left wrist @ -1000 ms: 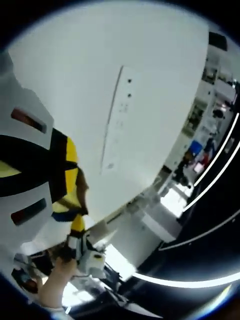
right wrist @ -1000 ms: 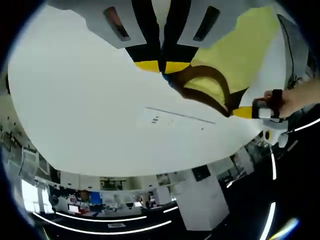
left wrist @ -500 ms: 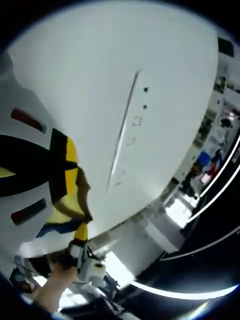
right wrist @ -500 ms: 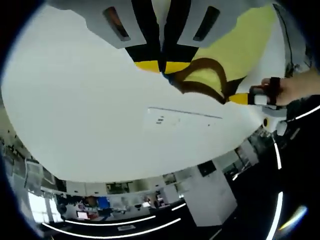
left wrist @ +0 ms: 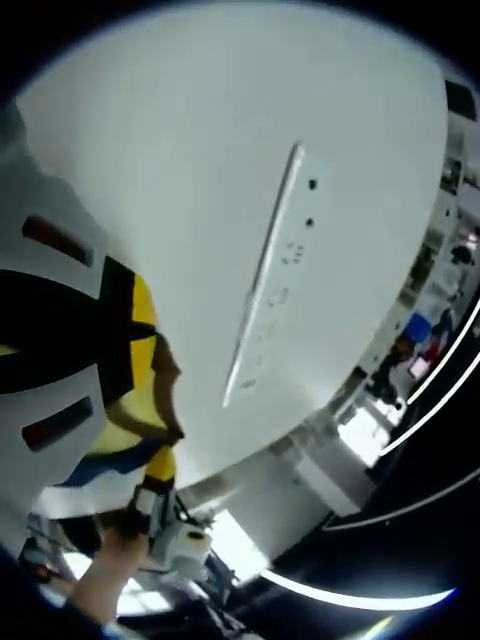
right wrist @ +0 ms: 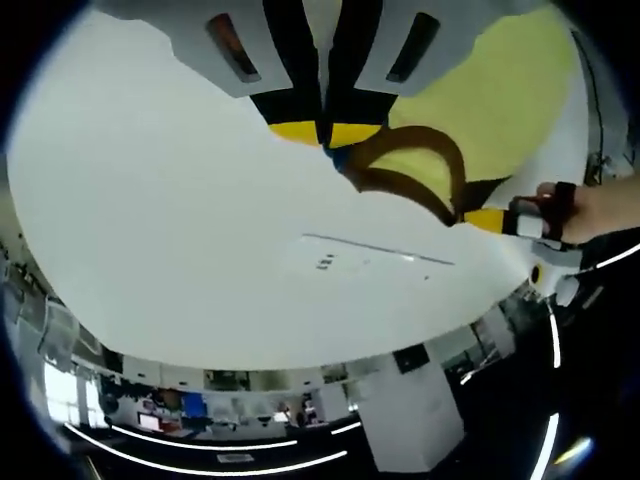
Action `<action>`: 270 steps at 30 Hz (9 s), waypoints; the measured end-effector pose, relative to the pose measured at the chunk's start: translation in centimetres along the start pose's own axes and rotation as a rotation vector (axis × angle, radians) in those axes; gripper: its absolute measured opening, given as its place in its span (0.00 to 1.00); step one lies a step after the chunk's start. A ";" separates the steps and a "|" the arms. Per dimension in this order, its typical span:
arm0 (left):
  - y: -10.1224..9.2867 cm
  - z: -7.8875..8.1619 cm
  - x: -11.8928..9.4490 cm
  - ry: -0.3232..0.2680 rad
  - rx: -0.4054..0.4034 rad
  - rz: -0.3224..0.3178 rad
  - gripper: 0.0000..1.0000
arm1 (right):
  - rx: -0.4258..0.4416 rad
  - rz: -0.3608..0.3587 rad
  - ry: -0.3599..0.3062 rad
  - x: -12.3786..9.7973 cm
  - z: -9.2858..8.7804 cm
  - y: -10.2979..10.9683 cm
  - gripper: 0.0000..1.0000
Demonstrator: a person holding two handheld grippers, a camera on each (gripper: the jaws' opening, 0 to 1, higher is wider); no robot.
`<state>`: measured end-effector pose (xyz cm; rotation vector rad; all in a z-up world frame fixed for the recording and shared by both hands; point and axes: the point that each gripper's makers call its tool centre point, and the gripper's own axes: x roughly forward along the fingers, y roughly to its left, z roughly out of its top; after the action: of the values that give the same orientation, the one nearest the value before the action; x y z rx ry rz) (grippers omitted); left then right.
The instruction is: Fold the garment on the visible template until the final outline fits inside the template.
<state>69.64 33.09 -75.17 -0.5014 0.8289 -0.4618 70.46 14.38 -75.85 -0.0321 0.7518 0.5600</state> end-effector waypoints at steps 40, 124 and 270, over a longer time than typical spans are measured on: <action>-1.3 0.5 -2.0 -0.021 0.040 -0.009 0.13 | -0.134 -0.027 0.008 -2.7 0.8 0.3 0.15; -11.7 -8.6 -21.2 -0.097 0.319 -0.093 0.71 | -0.071 0.080 -0.195 -22.8 -2.7 12.6 0.83; -10.7 -17.0 -31.6 -0.082 0.253 0.022 0.99 | 0.180 0.023 0.118 -26.6 -25.9 13.5 0.22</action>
<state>35.57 38.47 -60.57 -0.2747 0.6853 -0.5145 31.49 7.60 -75.27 0.1105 0.9164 0.5134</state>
